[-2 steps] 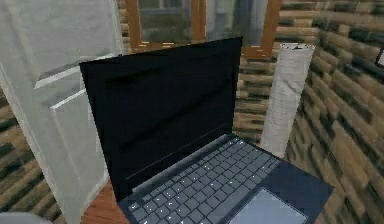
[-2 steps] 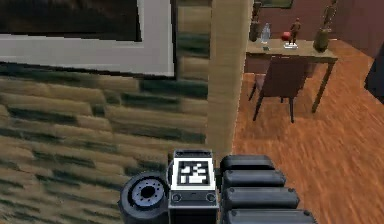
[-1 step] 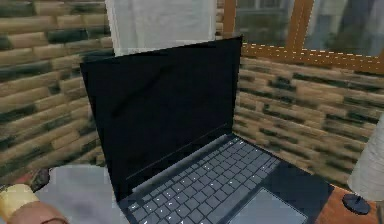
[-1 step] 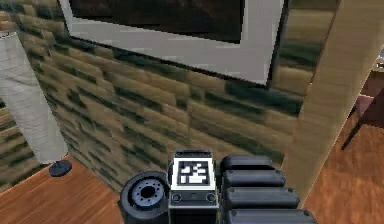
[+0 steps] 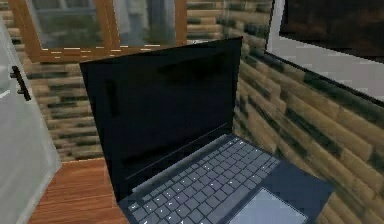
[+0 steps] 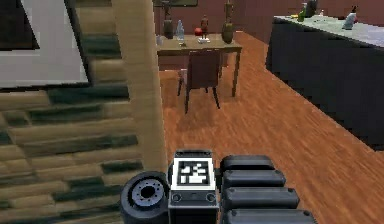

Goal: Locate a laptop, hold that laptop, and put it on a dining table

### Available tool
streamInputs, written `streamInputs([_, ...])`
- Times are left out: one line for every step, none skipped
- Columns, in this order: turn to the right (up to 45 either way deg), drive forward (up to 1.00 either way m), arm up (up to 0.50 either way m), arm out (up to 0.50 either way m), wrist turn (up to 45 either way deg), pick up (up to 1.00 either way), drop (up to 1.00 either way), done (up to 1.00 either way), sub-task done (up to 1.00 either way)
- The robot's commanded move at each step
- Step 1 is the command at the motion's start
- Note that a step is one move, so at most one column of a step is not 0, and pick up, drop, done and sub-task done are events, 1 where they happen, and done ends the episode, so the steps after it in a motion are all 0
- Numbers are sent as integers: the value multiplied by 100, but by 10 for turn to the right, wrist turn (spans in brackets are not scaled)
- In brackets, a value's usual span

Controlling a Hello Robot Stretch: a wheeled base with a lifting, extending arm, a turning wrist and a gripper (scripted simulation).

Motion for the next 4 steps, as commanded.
streamInputs([360,0,0,0,0,0,0,0,0])
streamInputs([-450,0,0,0,0,0,0,0,0])
streamInputs([-450,0,0,0,0,0,0,0,0])
streamInputs([180,0,0,0,0,0,0,0,0])
